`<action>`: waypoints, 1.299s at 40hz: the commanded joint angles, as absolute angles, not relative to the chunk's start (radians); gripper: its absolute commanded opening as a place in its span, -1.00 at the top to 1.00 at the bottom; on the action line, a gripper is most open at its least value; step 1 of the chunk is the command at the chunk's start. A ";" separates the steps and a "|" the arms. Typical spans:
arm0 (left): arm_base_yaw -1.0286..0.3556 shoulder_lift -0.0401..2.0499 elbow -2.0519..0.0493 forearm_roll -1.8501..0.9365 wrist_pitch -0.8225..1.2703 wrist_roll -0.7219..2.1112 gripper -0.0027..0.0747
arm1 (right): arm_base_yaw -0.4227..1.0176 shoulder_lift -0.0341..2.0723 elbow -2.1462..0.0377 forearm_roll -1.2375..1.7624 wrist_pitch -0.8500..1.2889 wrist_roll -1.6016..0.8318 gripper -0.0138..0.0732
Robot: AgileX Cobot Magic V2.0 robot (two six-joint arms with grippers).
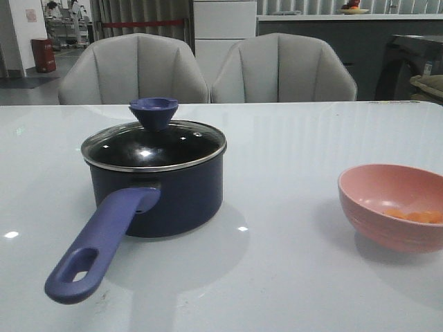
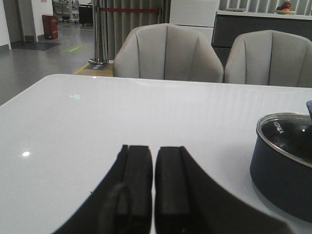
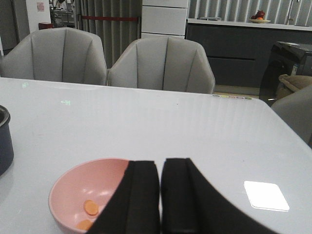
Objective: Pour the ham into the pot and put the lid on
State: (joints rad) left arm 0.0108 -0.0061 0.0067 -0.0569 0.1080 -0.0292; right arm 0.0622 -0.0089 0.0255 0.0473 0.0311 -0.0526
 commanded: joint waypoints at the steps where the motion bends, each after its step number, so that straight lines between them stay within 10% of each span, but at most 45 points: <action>1: 0.010 -0.025 0.038 -0.058 0.024 -0.032 0.53 | 0.058 -0.028 0.036 0.035 -0.047 -0.052 0.24; 52: 0.010 -0.017 -0.046 -0.071 -0.191 -0.046 0.53 | 0.058 -0.028 0.036 0.035 -0.047 -0.052 0.24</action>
